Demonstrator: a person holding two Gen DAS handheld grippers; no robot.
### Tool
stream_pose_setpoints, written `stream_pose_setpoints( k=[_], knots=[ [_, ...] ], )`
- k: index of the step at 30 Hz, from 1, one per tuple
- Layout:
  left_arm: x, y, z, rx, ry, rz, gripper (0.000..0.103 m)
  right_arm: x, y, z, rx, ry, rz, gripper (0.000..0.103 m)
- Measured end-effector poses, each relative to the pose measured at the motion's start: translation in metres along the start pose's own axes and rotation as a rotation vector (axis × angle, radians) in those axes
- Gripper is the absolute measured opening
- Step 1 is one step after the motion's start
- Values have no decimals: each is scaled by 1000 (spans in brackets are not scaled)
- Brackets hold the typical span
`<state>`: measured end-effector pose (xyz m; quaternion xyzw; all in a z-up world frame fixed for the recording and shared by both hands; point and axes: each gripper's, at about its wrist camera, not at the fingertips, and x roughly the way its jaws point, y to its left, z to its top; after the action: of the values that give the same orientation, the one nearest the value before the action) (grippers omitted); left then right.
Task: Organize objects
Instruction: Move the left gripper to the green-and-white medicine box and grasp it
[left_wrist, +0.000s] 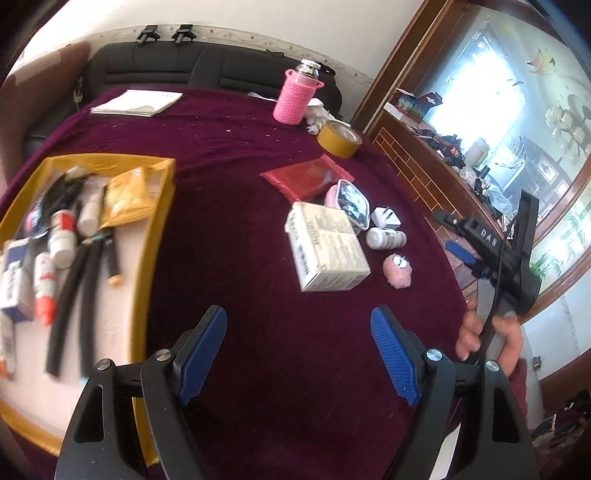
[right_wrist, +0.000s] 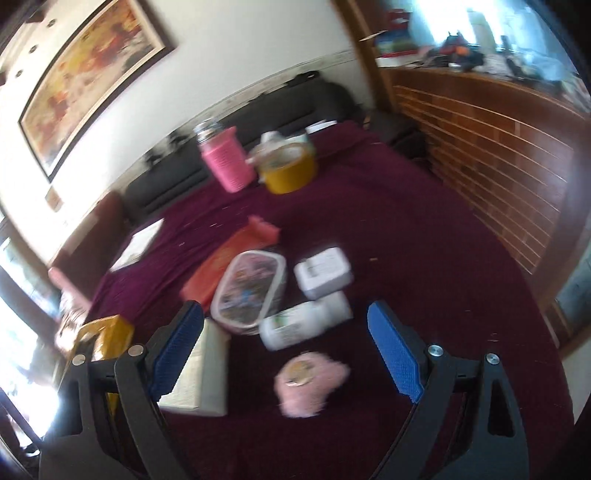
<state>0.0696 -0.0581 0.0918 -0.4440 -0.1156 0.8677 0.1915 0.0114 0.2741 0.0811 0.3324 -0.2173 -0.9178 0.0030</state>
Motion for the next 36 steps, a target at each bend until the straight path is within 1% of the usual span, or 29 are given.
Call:
stream_pose_setpoints(
  k=[3, 5, 7, 8, 9, 10, 11, 12, 13, 15, 17, 19, 21, 22, 23, 24, 25, 27, 32, 36],
  knots=[
    [29, -18, 16, 10, 21, 18, 75, 4, -24, -3, 45, -18, -20, 91],
    [48, -27, 25, 3, 35, 17, 75, 9, -35, -5, 61, -18, -12, 91],
    [65, -35, 32, 4, 35, 46, 75, 12, -41, -13, 70, -32, -13, 91],
    [72, -40, 35, 11, 31, 50, 75, 15, -46, -17, 80, -25, -29, 91],
    [76, -42, 37, 19, 29, 60, 75, 19, -51, -18, 102, 18, -35, 91],
    [83, -47, 40, 33, 22, 88, 75, 17, -55, -17, 126, 11, 7, 91],
    [90, -51, 41, 48, 14, 108, 75, 13, -59, -15, 146, -9, 29, 91],
    [97, -58, 43, 73, 3, 139, 75, 9, -60, -14, 146, -31, 19, 91],
    [102, -61, 44, 95, -5, 176, 75, 10, -60, -14, 141, -34, 6, 91],
    [112, -72, 46, 140, -37, 258, 75, 14, -63, -14, 159, -9, 26, 91],
    [124, -82, 47, 180, -48, 306, 75, 18, -67, -14, 181, 17, 41, 91],
    [144, -91, 47, 233, -6, 348, 75, 20, -69, -14, 192, 30, 47, 91],
    [162, -93, 45, 265, 46, 392, 75, 19, -71, -15, 198, 27, 51, 91],
    [170, -91, 42, 269, 80, 380, 75, 18, -71, -15, 197, 24, 49, 91],
    [173, -89, 40, 263, 97, 357, 74, 17, -71, -15, 193, 24, 46, 91],
    [172, -82, 40, 238, 104, 321, 68, 18, -70, -15, 190, 28, 43, 91],
    [168, -77, 40, 218, 94, 302, 65, 19, -70, -16, 188, 35, 42, 91],
    [150, -66, 42, 181, 63, 270, 64, 23, -70, -17, 185, 49, 38, 91],
    [97, -49, 39, 136, -19, 216, 65, 31, -69, -20, 179, 91, 40, 91],
    [62, -38, 28, 128, -57, 200, 65, 33, -56, -22, 122, 107, 22, 91]
  ],
)
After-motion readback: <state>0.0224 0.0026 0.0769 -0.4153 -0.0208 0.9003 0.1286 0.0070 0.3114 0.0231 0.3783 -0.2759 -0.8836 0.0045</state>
